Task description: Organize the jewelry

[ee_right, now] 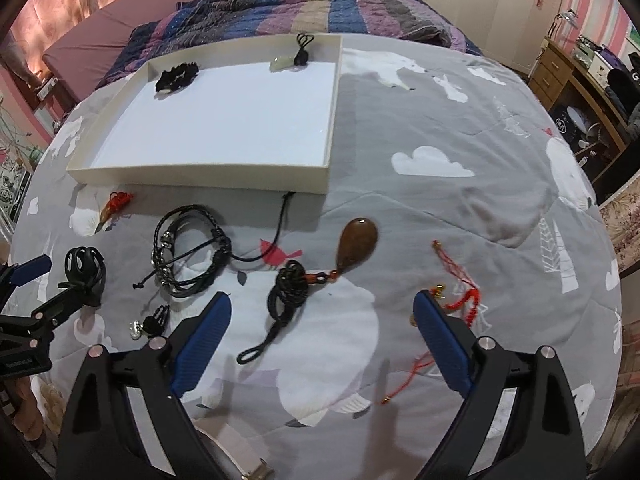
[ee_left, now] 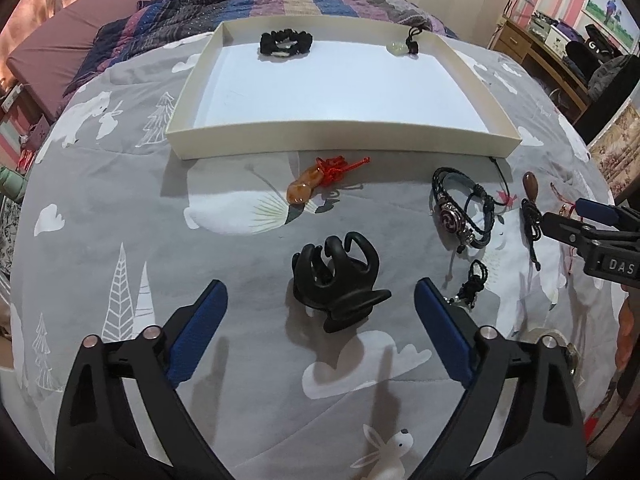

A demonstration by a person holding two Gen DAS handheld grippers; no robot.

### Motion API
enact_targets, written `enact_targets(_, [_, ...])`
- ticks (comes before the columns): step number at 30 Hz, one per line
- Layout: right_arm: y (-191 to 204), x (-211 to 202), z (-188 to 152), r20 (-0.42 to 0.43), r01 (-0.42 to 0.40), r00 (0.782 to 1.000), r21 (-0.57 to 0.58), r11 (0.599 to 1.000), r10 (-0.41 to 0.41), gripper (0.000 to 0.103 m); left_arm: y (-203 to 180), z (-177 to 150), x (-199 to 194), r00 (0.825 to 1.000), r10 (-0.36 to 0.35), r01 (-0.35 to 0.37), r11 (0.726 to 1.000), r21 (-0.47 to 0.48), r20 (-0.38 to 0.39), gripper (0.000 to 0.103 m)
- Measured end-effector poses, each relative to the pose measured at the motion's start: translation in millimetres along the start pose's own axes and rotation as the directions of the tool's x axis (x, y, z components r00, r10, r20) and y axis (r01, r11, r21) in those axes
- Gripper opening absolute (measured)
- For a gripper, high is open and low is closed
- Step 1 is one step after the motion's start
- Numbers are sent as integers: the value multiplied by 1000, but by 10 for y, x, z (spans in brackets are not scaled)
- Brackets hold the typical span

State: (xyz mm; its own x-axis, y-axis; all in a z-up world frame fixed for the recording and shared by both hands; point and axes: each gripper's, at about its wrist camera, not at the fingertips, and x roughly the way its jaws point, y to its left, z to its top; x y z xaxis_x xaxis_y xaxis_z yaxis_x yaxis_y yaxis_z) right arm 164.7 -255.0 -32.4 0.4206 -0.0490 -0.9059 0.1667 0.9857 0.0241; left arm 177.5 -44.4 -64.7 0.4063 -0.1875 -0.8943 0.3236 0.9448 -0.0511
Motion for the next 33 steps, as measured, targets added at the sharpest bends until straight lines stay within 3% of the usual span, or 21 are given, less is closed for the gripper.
enact_targets(5, [37, 173, 26, -33, 3, 999, 10, 1000, -3, 83, -43, 10, 54, 1000, 16, -16, 1000, 22, -6, 90])
enact_targets(8, [43, 252, 59, -39, 15, 999, 17, 1000, -14, 81, -53, 38, 100, 1000, 14, -13, 1000, 25, -17, 83])
enact_targets(10, [46, 318, 71, -50, 18, 999, 22, 1000, -17, 75, -52, 59, 134, 1000, 6, -5, 1000, 26, -29, 76])
enact_targets(14, [-6, 385, 95, -52, 13, 999, 40, 999, -11, 68, -59, 66, 186, 999, 15, -14, 999, 32, -35, 75])
enact_targets(18, [-39, 389, 142, -47, 8, 999, 42, 999, -6, 56, -52, 84, 254, 999, 2, 0, 999, 35, -55, 59])
enact_targets(24, [-76, 351, 112, -32, -4, 999, 41, 999, 5, 37, -35, 93, 261, 999, -6, 7, 999, 35, -45, 47])
enact_targets(31, [-187, 294, 80, -26, -21, 999, 49, 999, 22, 15, -29, 94, 243, 999, -2, 3, 999, 32, -41, 46])
enact_targets(33, [-227, 272, 70, -22, -28, 999, 57, 998, 29, 15, -3, 90, 219, 999, -3, 4, 1000, 30, -37, 46])
